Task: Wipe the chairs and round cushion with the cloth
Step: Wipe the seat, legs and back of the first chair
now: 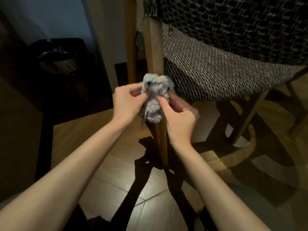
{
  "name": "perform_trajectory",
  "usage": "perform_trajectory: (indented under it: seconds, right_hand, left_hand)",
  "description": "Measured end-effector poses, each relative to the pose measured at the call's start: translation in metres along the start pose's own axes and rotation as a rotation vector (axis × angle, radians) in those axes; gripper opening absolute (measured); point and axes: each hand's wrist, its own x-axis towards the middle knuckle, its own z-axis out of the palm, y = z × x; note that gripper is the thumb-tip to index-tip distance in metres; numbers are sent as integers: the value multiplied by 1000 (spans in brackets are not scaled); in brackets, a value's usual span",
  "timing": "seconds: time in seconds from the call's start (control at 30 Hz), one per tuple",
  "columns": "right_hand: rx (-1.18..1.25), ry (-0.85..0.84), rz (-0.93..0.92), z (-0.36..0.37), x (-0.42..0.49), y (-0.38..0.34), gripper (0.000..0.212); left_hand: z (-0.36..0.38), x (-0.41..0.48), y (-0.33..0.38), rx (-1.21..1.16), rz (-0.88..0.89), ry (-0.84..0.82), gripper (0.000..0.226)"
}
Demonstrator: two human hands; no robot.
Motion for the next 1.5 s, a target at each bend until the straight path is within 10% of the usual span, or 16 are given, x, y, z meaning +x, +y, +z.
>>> perform_trajectory:
  seconds: [0.6,1.03,1.2,1.33,1.5]
  right_hand:
    - [-513,-20,-445,29,-2,12,69]
    - [-644,-23,139,12,-72,115,51]
    - [-597,-89,53,-16,-60,100,25]
    - [-483,-68,-94,-32,-50,55,13]
    - [-447,73,-502,-71,-44,-21,13]
  left_hand:
    - [8,42,21,-158,238,135,46]
    - [44,-29,-106,32,-459,-316,32]
    - [57,-55,-94,64,-535,-114,22]
    - [57,-61,-45,81,-344,145,6]
    - [44,-58,37,38,128,9,13]
